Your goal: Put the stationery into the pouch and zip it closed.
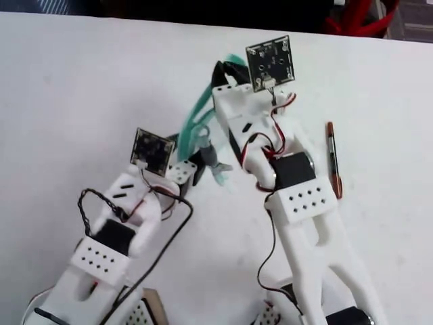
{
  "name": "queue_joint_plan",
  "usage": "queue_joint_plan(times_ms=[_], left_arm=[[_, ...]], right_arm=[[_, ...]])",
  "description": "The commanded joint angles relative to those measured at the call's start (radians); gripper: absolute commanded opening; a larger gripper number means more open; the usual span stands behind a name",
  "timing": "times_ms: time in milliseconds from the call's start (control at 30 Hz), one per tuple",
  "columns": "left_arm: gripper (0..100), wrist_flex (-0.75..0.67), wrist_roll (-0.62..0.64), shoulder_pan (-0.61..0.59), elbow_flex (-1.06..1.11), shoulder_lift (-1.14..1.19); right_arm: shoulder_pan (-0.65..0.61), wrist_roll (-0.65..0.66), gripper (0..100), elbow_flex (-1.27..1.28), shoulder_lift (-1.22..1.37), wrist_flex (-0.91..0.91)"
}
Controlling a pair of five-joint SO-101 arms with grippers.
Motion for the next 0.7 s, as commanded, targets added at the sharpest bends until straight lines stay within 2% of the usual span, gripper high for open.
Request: queue_joint_plan(times_ms=[0, 100, 200, 367, 500, 567, 667], left_arm=[[18, -0.008, 0.005, -0.007, -0.015, -0.004], [17, -0.005, 0.005, -0.007, -0.015, -0.004], [11, -0.009, 0.003, -0.007, -0.017, -0.004], [10, -0.011, 0.003, -0.007, -0.017, -0.004], [10, -0.011, 0.002, -0.008, -0.017, -0.004], [10, -0.011, 0.002, -0.008, -0.017, -0.004], [10, -0.011, 0.002, -0.008, -0.017, -0.004]], right_arm=[[0.044, 0.008, 1.8, -0.011, -0.073, 0.039], [0.107, 0.003, 1.8, -0.011, -0.104, 0.051], [0.191, 0.002, 1.8, -0.034, -0.079, 0.101], [0.303, 0.000, 1.8, -0.164, 0.065, 0.295], [0.298, 0.040, 2.9, -0.222, 0.200, 0.487], [0.268, 0.094, 7.4, -0.221, 0.268, 0.519], [0.252, 0.107, 15.8, -0.195, 0.361, 0.507]])
